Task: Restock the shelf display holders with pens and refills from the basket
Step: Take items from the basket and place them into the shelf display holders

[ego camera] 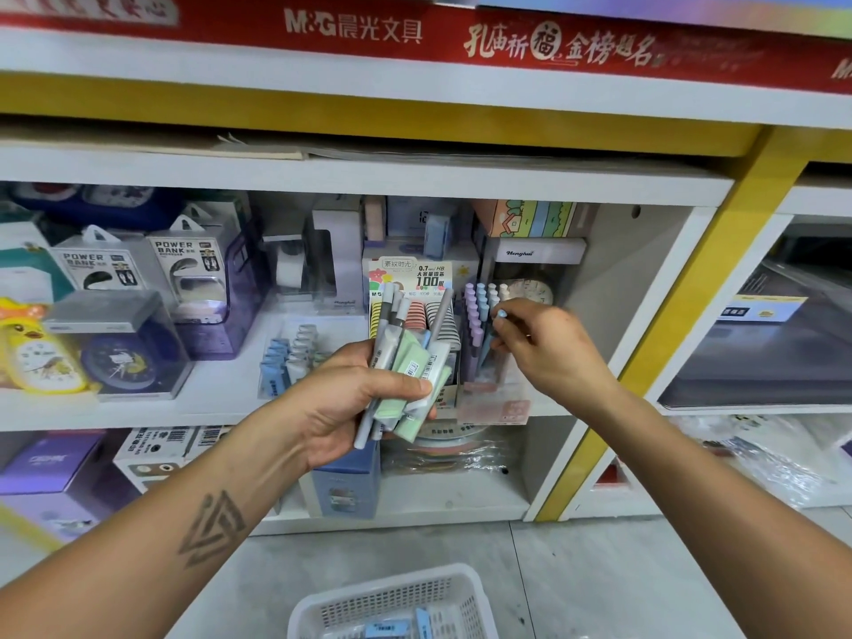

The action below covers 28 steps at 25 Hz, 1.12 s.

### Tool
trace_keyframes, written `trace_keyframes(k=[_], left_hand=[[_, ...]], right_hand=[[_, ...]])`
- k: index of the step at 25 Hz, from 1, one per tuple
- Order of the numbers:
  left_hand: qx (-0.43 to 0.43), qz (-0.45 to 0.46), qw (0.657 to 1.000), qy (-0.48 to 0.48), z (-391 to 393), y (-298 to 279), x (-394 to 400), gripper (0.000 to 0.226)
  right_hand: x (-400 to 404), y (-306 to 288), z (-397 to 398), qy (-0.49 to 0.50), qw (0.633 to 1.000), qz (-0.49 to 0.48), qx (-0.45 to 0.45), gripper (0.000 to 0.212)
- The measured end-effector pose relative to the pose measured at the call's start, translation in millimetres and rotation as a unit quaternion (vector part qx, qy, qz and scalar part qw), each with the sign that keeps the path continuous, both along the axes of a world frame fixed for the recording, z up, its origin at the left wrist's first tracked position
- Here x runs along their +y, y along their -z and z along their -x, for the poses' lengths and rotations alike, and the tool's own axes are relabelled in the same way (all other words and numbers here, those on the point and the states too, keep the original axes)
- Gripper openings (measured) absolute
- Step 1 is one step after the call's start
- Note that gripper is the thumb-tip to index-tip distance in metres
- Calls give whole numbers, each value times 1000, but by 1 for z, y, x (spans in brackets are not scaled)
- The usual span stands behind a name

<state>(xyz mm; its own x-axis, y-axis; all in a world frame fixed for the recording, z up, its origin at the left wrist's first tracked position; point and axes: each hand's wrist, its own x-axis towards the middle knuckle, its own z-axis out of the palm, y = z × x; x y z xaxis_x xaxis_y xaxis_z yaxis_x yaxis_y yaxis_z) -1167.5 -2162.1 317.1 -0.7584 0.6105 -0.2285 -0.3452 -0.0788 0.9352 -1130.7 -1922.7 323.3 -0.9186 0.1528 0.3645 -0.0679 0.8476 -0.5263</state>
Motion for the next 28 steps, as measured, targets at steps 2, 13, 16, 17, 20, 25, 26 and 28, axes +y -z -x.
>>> trace_keyframes(k=[2, 13, 16, 17, 20, 25, 26, 28], left_hand=[[1, 6, 1000, -5, -1, 1, 0, 55], [-2, -8, 1000, 24, 0, 0, -1, 53], [-3, -10, 999, 34, 0, 0, 0, 53], [-2, -9, 999, 39, -1, -1, 0, 52], [3, -5, 998, 59, -3, 0, 3, 52], [16, 5, 995, 94, -8, 0, 6, 36], [17, 11, 995, 96, -8, 1, 5, 35], [10, 15, 995, 101, -7, 1, 0, 35]], right_hand=[[1, 0, 2, 10, 1000, 11, 10, 17], [3, 2, 5, -14, 999, -45, 26, 7], [0, 3, 7, -18, 988, -153, 17, 13], [-2, 1, 8, -13, 986, -167, 20, 17], [-14, -12, 8, 18, 997, 74, 29, 22], [-29, -20, 1, -45, 881, 459, -110, 22], [-29, -22, 1, -35, 883, 461, -87, 19], [-25, -25, 1, -8, 883, 468, -11, 18]])
